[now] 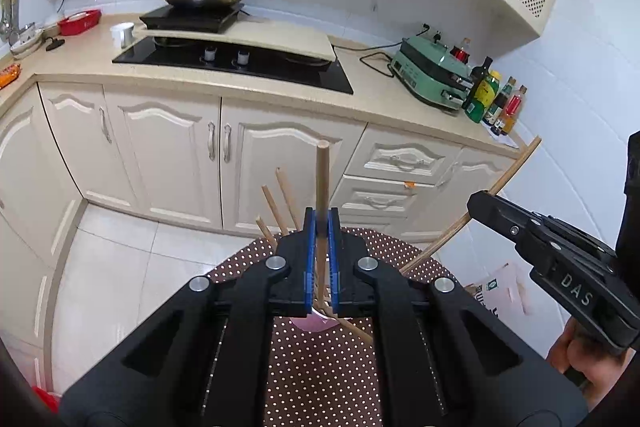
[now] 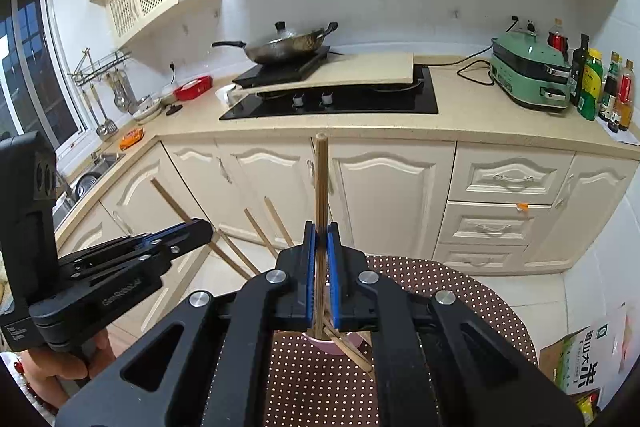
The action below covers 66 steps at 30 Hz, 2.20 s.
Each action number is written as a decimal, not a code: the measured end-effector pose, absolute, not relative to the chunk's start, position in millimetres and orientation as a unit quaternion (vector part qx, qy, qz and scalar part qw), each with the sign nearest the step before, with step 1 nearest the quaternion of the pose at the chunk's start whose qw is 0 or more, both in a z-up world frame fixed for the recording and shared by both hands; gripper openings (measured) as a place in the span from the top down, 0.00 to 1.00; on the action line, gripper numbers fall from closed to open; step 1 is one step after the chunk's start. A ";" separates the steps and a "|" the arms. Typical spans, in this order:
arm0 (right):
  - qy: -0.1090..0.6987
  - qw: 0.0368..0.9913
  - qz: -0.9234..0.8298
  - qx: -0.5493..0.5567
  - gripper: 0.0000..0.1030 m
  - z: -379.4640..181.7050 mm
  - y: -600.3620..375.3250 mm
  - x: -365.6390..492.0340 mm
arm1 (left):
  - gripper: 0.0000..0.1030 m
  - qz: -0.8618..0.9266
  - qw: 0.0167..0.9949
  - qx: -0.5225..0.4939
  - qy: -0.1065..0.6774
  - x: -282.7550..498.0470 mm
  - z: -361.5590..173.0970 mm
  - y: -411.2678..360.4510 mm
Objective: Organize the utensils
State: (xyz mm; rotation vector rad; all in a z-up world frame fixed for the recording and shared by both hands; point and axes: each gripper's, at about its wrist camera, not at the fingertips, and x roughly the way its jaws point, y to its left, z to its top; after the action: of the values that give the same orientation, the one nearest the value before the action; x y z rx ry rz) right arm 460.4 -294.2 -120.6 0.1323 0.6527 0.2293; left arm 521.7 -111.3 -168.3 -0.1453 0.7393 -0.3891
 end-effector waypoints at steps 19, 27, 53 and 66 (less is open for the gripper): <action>0.369 0.922 0.111 0.040 0.95 -153.1 -274.9 463.7 | 0.94 -0.222 0.880 -0.031 0.420 520.5 -220.4 -134.0; 0.398 0.910 0.109 0.041 0.95 -172.3 -273.1 466.0 | 0.94 -0.220 0.873 -0.014 0.435 518.4 -237.4 -140.6; 0.430 0.895 0.099 0.063 0.94 -195.4 -273.3 465.3 | 0.63 -0.197 0.871 -0.014 0.449 514.4 -245.5 -128.4; 0.417 0.901 0.086 0.082 0.90 -185.1 -274.6 449.4 | 0.44 -0.173 0.894 -0.015 0.412 495.1 -221.6 -107.3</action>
State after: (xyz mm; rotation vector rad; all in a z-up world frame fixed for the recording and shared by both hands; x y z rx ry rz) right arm 449.4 -274.6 -185.1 0.1698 0.8624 0.1777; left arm 495.1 -107.3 -221.6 -0.0312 0.8553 -0.3589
